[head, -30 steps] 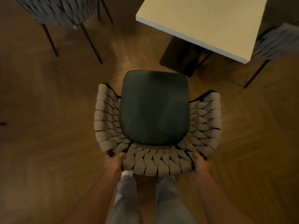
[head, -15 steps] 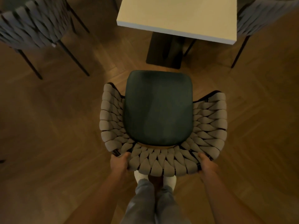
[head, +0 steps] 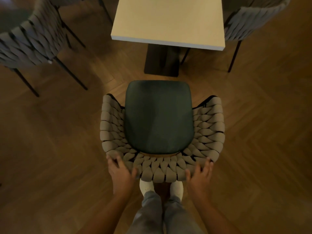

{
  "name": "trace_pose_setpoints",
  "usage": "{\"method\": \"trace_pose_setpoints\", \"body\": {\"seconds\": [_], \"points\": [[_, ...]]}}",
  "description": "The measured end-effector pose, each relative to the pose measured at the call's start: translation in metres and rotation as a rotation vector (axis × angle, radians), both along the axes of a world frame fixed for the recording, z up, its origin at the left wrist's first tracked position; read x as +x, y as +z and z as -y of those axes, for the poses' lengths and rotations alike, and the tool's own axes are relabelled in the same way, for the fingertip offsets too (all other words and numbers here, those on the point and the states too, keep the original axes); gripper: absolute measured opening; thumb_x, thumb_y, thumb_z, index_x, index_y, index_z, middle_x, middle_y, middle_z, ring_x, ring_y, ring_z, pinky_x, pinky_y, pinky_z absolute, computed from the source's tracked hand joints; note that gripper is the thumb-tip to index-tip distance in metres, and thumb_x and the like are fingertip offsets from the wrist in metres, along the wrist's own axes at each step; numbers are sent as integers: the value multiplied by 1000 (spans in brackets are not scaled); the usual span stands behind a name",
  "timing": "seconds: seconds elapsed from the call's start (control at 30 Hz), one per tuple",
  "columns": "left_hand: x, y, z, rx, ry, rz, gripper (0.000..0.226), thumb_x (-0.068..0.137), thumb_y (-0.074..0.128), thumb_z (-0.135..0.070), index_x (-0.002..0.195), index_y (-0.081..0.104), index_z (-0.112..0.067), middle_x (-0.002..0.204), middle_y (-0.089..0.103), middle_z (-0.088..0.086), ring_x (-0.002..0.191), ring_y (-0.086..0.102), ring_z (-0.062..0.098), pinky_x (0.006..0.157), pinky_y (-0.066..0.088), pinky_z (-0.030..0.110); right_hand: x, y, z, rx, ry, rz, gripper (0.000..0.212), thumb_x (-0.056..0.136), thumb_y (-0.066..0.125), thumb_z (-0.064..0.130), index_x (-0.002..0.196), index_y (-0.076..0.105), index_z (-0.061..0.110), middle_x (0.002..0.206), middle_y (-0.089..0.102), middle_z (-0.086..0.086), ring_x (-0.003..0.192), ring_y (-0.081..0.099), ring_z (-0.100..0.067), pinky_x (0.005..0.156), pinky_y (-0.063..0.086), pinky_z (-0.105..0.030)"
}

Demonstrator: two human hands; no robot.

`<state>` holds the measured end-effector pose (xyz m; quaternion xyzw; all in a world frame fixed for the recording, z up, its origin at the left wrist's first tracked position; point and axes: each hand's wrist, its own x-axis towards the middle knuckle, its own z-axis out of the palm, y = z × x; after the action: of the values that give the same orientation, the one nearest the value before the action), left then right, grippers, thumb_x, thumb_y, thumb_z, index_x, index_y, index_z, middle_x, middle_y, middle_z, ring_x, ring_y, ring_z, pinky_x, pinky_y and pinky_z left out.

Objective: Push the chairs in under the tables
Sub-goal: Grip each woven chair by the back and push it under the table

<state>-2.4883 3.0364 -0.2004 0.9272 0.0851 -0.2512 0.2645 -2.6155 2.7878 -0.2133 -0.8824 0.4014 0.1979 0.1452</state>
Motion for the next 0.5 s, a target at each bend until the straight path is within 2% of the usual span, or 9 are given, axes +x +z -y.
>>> {"method": "trace_pose_setpoints", "body": {"seconds": [0.03, 0.1, 0.17, 0.2, 0.27, 0.37, 0.43, 0.5], "points": [[-3, -3, -2, 36, -117, 13, 100, 93, 63, -57, 165, 2, -24, 170, -22, 10, 156, -17, 33, 125, 5, 54, 0, 1, -5, 10, 103, 0, 77, 97, 22, 68, 138, 58, 13, 166, 19, -20, 154, 12, -39, 115, 30, -62], [-5, -12, -8, 157, -413, 57, 89, 93, 43, -77, 163, 21, -26, 172, -9, 11, 156, -18, 30, 123, -14, 49, 4, 6, -11, 85, 285, -15, 99, 91, 0, 79, 136, 62, 16, 161, 35, -16, 154, 18, -35, 120, 25, -56], [-1, -20, -13, 263, -740, 71, 91, 88, 26, -86, 157, 39, -27, 171, 19, 9, 158, 1, 30, 120, -22, 48, 4, 3, -9, 107, 476, 7, 104, 87, 5, 88, 126, 69, 16, 138, 63, -13, 139, 49, -35, 113, 38, -57], [1, -20, -13, 281, -859, 72, 93, 85, 22, -87, 154, 44, -28, 166, 33, 6, 157, 14, 30, 121, -19, 50, 6, 2, -6, 121, 538, -23, 102, 85, 12, 91, 121, 72, 17, 125, 70, -10, 127, 60, -34, 107, 45, -58], [9, -14, -7, 287, -1006, 85, 85, 87, 27, -78, 152, 48, -28, 158, 47, 3, 152, 33, 28, 125, -8, 51, 13, -2, 2, 154, 633, -79, 97, 81, 21, 93, 122, 69, 19, 119, 71, -5, 116, 65, -29, 106, 47, -53], [24, -14, 3, 281, -1051, 25, 56, 97, 55, -48, 150, 47, -31, 155, 48, 0, 146, 39, 25, 125, 11, 45, 25, -10, 14, 147, 725, -112, 72, 85, 46, 74, 136, 54, 24, 134, 60, 1, 126, 54, -23, 110, 35, -42], [27, -18, 7, 309, -1025, 20, 48, 98, 61, -38, 144, 52, -32, 149, 53, -2, 139, 45, 23, 119, 24, 44, 31, -10, 17, 163, 714, -127, 67, 84, 60, 64, 137, 53, 25, 135, 58, 2, 127, 52, -22, 108, 33, -40], [24, -21, 6, 331, -1022, -8, 44, 95, 65, -34, 138, 58, -32, 142, 59, -2, 132, 52, 23, 113, 32, 45, 31, -9, 17, 160, 716, -145, 66, 83, 63, 63, 137, 54, 25, 134, 59, 0, 127, 53, -23, 108, 35, -41]]}}
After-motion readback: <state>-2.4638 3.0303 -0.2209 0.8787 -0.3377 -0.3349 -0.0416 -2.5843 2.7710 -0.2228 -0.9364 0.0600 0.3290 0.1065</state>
